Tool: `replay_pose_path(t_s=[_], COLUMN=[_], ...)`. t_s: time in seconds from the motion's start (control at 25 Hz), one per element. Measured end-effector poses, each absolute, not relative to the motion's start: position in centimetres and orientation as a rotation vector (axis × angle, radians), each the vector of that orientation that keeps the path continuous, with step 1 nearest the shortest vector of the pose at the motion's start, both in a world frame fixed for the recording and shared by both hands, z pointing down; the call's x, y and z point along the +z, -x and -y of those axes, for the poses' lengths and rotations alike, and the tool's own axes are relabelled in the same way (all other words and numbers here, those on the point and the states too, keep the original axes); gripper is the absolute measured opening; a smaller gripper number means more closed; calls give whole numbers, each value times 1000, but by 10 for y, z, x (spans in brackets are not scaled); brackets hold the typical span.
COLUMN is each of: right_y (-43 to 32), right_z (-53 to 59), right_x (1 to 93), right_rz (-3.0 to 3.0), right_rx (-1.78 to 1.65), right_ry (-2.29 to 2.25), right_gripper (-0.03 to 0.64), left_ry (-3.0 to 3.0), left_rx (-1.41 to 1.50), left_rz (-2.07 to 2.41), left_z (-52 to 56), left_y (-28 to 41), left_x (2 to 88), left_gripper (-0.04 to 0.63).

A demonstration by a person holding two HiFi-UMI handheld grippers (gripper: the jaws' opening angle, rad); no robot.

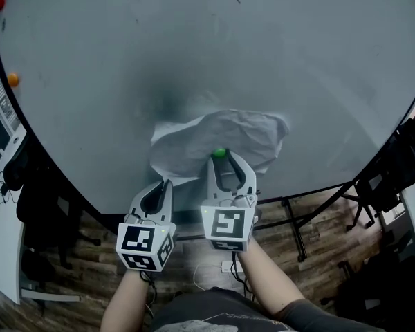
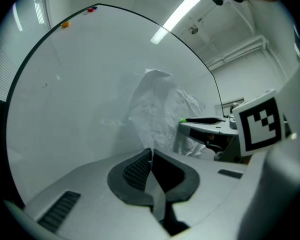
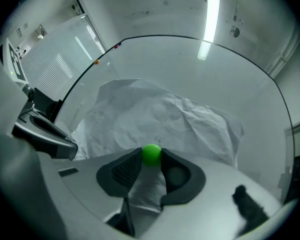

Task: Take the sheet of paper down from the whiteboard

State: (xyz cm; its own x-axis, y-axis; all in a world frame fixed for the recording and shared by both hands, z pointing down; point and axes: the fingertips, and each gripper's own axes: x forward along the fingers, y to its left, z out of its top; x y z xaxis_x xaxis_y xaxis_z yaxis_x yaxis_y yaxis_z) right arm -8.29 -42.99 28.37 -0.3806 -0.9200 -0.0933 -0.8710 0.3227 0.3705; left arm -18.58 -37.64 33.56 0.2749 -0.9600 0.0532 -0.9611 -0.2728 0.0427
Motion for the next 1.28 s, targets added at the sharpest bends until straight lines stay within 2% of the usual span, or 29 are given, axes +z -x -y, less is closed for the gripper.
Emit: replay_pose_path(t_s=[0.68,1.28], right_y=[73,-8], right_z=[421,352], right_x=[300,426], right_rz=[2453,2166], right_rx=[-456,-142], right_ry=[-1675,-1736], right_gripper=[118,118], left_ry=[-2529,-2550], left_rx=[-122,149], left_rz=[1711,1500], left_z=[364,330], left_y=[187,174], left_x=[322,421], left_gripper=[14,12])
